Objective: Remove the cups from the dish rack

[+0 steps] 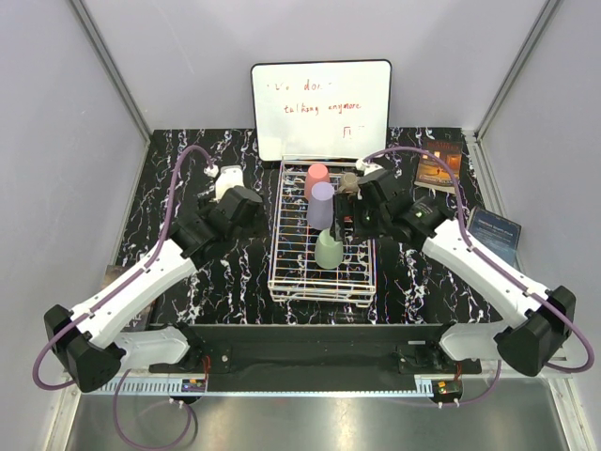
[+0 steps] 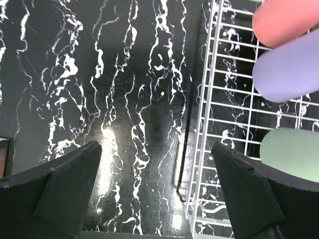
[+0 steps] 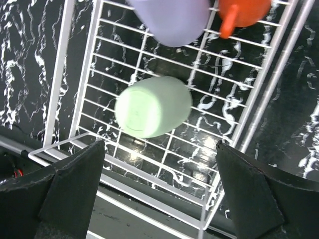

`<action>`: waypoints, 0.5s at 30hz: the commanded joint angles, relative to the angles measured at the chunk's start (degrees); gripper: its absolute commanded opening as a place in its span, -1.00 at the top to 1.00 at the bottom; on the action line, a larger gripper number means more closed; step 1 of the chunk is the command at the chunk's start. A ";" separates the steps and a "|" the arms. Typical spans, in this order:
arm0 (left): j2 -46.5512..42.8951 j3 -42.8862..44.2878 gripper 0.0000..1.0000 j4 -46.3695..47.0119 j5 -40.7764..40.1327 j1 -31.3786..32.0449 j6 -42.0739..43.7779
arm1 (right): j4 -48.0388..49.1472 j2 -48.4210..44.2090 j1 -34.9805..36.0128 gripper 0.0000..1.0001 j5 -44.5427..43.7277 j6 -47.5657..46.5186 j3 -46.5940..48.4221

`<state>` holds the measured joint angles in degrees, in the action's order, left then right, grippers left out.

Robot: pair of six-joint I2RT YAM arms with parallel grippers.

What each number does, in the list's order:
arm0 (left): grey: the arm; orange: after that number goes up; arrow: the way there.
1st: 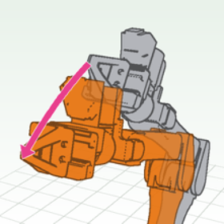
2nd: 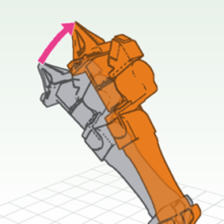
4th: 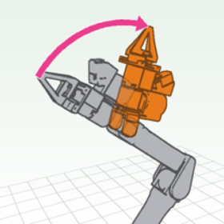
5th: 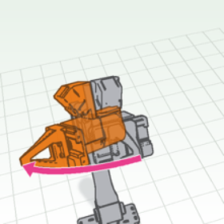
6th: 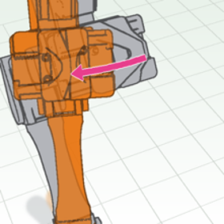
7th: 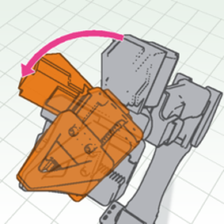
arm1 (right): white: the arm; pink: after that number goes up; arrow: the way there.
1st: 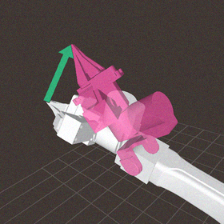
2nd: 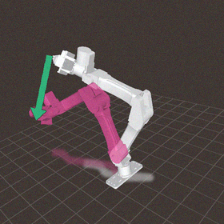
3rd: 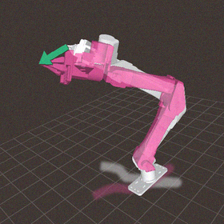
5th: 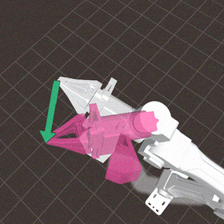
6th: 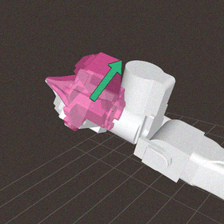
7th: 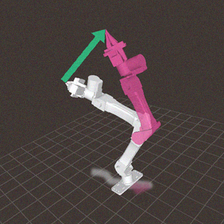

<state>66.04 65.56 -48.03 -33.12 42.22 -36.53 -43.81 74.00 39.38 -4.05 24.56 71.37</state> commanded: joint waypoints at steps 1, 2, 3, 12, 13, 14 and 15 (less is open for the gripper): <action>-0.30 -0.08 -0.98 0.83 2.10 -0.12 -1.34 | 2.68 2.37 3.16 -1.00 2.03 1.02 1.31; -0.04 0.01 -0.98 0.92 2.27 -0.03 -1.43 | 2.77 3.08 4.99 -1.00 1.68 1.02 1.75; 0.05 0.01 -0.98 0.92 2.45 -0.03 -1.52 | 2.85 4.56 5.71 -0.99 0.99 1.02 2.36; -0.82 -1.40 -0.98 0.83 2.28 -0.12 -1.35 | 3.82 11.78 8.79 -1.00 -3.67 1.20 3.69; -0.91 -1.57 -0.98 0.75 2.27 -0.03 -1.43 | 4.17 12.05 8.79 -1.00 -4.90 1.02 3.60; -1.09 -1.84 -0.98 0.83 2.27 -0.12 -1.43 | 4.17 13.01 8.70 -1.00 -5.43 1.02 3.68; -1.26 -2.01 -0.98 0.75 2.36 -0.03 -1.61 | 4.26 13.45 8.79 -0.99 -6.05 0.93 3.68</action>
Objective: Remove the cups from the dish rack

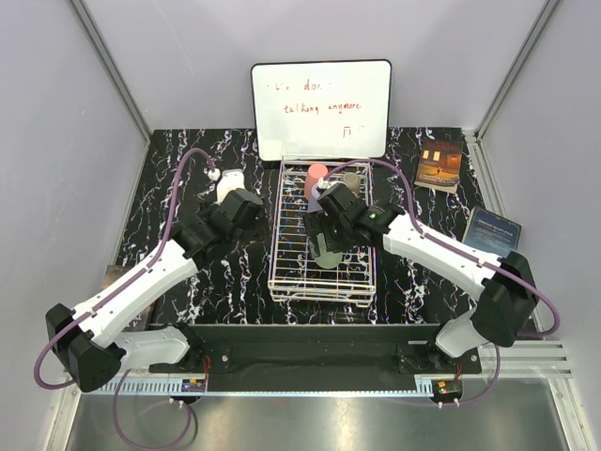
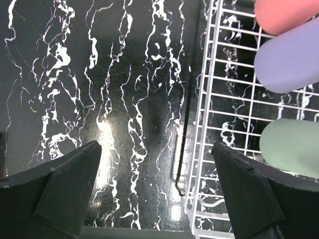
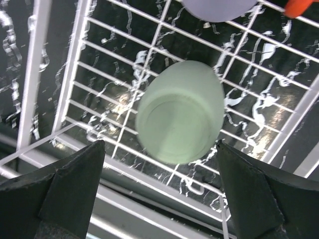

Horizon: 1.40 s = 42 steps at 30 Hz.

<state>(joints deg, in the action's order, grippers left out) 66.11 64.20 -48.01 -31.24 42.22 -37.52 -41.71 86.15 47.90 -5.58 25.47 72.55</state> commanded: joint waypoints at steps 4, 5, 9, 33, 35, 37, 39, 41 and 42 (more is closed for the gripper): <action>-1.59 -1.45 -0.98 0.64 0.22 -0.03 -0.80 | 2.16 4.81 0.26 -0.99 -6.46 -0.78 2.59; -1.59 -1.62 -0.98 0.64 0.22 -0.03 -0.80 | 2.16 5.17 0.18 -1.00 -6.20 -0.95 2.68; -1.59 -2.33 -0.98 0.72 0.22 -0.12 -0.89 | 2.16 6.22 0.26 -0.79 -5.84 -0.60 2.94; -0.54 0.48 -0.98 1.34 -0.48 -0.03 -1.07 | -0.92 -10.72 0.18 1.00 -10.66 1.06 10.41; -1.33 0.66 -0.98 2.83 0.92 -0.03 -1.15 | 0.48 -12.40 0.09 1.00 -11.46 2.03 10.59; -3.16 0.40 -0.98 6.15 3.80 -0.03 -1.15 | 2.24 -14.51 -0.78 1.00 -10.42 3.00 9.54; -4.92 -0.39 -0.98 9.32 6.45 -0.03 -0.89 | 5.93 -16.44 -2.45 1.00 -5.00 4.83 7.27; -8.09 -1.88 -0.98 14.94 10.75 -0.29 -0.98 | 10.74 -17.59 -6.93 1.00 0.89 8.43 4.98; -9.40 -2.41 -0.98 18.79 13.81 -0.55 -1.24 | 12.86 -19.07 -8.94 1.00 7.71 9.93 1.83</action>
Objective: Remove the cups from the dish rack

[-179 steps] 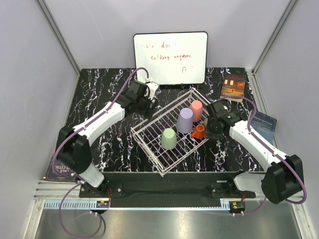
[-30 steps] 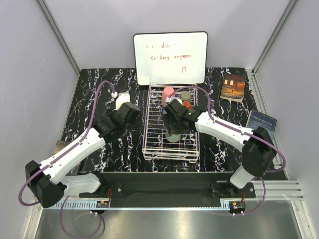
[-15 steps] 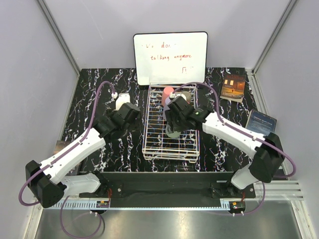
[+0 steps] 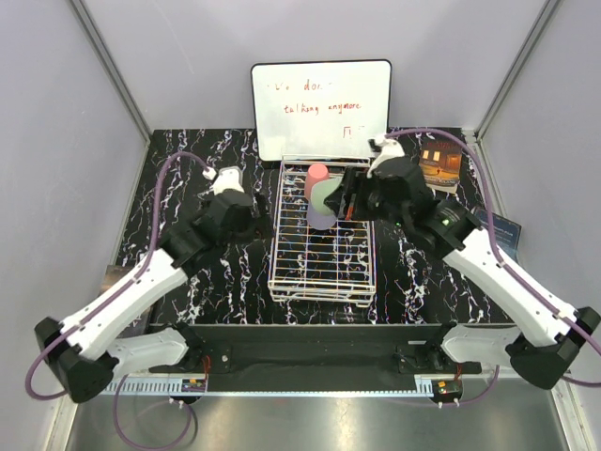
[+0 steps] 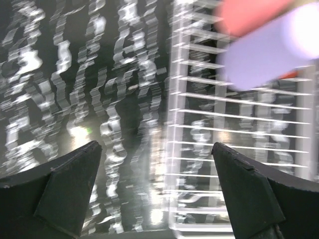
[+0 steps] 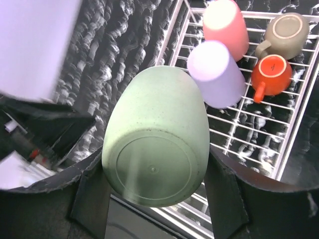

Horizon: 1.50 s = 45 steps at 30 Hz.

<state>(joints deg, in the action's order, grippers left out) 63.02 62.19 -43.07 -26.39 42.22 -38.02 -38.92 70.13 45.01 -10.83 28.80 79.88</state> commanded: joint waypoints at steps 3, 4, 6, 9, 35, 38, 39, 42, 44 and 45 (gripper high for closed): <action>-10.81 -3.47 -0.98 22.46 16.51 -2.13 -1.61 | 21.22 -5.34 -12.39 1.00 27.23 12.32 -12.52; -11.77 -4.35 -0.98 24.50 18.46 -2.75 -2.92 | 27.78 -5.79 -13.28 1.00 30.05 13.99 -14.20; -14.06 -7.16 -0.98 31.59 25.55 -5.03 -4.42 | 35.01 -5.79 -15.65 1.00 38.58 19.96 -18.68; -15.21 -10.86 -0.94 41.00 34.00 -7.32 -7.94 | 50.12 -4.74 -16.54 1.00 45.36 28.31 -24.12; -6.25 -13.06 0.24 62.14 48.01 -7.68 -16.12 | 72.66 3.35 -16.54 1.00 59.43 42.13 -28.20; -4.93 -11.92 0.97 61.80 49.77 -7.68 -15.51 | 72.15 4.05 -16.36 1.00 61.63 42.22 -27.67; -4.58 -11.22 1.00 60.40 49.51 -7.68 -14.98 | 71.09 3.62 -16.36 1.00 61.98 41.17 -27.32; -4.66 -8.24 1.00 53.02 46.79 -7.68 -11.56 | 61.18 1.69 -16.36 0.70 61.02 34.26 -24.87; -5.28 -5.87 1.00 47.05 43.98 -7.76 -8.58 | 51.81 0.10 -16.36 0.00 59.36 30.02 -23.37; -5.45 -5.07 1.00 44.76 42.84 -7.94 -7.52 | 48.09 -1.64 -16.36 -0.30 56.65 25.22 -21.45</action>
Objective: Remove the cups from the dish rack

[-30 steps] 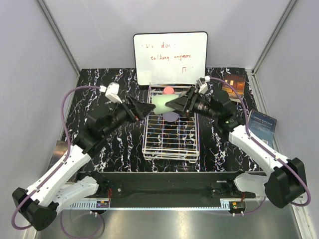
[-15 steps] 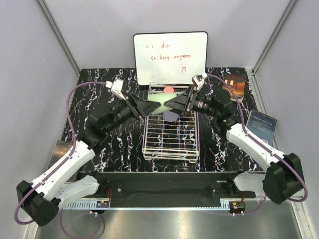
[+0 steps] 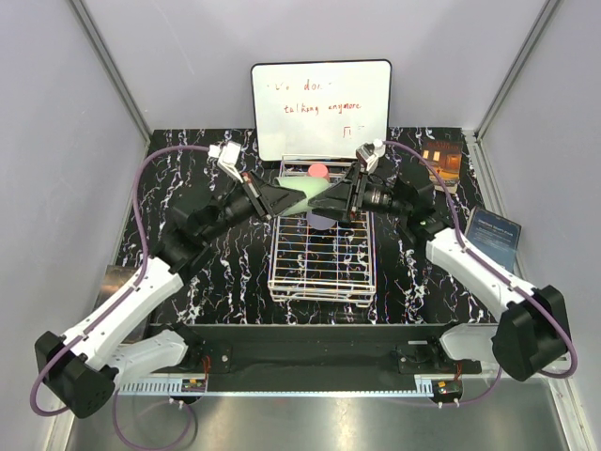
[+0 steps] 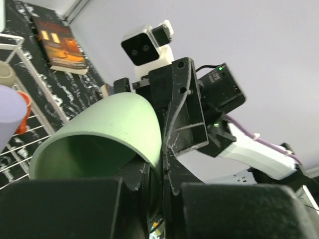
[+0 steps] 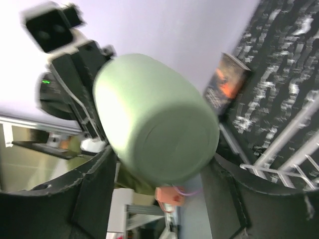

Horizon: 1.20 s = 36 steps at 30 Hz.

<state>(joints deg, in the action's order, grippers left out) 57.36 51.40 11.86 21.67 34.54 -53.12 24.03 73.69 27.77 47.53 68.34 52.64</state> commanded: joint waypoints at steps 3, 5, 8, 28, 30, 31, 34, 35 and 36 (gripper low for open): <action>-0.84 9.84 1.00 -19.39 -10.67 -1.32 12.24 | -28.75 -9.16 0.88 -0.99 -10.48 -23.03 10.00; -1.11 12.40 1.00 -27.30 -16.46 -2.72 15.75 | -36.90 -11.10 0.88 -0.99 -16.21 -26.75 12.12; -0.59 17.85 1.00 -37.32 -26.21 -4.74 20.14 | -45.17 -13.83 0.88 -1.00 -26.59 -32.90 16.25; 44.49 42.02 1.00 -59.67 -38.64 -29.44 26.05 | -72.90 -3.02 0.88 -0.99 -59.74 -41.09 26.20; 47.64 44.74 1.00 -59.23 -38.37 -30.32 26.32 | -72.90 -3.64 0.80 -1.00 -60.62 -41.35 25.50; 48.71 45.71 1.00 -59.14 -37.85 -30.50 26.58 | -72.99 -3.73 0.88 -1.00 -61.15 -41.27 25.32; 52.32 48.78 1.00 -59.05 -36.18 -31.12 26.76 | -72.81 -3.82 0.88 -0.99 -61.50 -41.09 24.70; 53.54 49.23 1.00 -58.88 -35.83 -31.55 26.58 | -72.64 -3.82 0.88 -0.99 -60.89 -41.09 24.44; 54.08 49.59 1.00 -58.44 -34.78 -31.82 26.58 | -72.37 -3.90 0.88 -0.99 -60.63 -41.00 24.18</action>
<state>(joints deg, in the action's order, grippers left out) 109.45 96.55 -49.01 -16.99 3.14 -27.46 -48.49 71.31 28.45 -11.09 28.08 77.21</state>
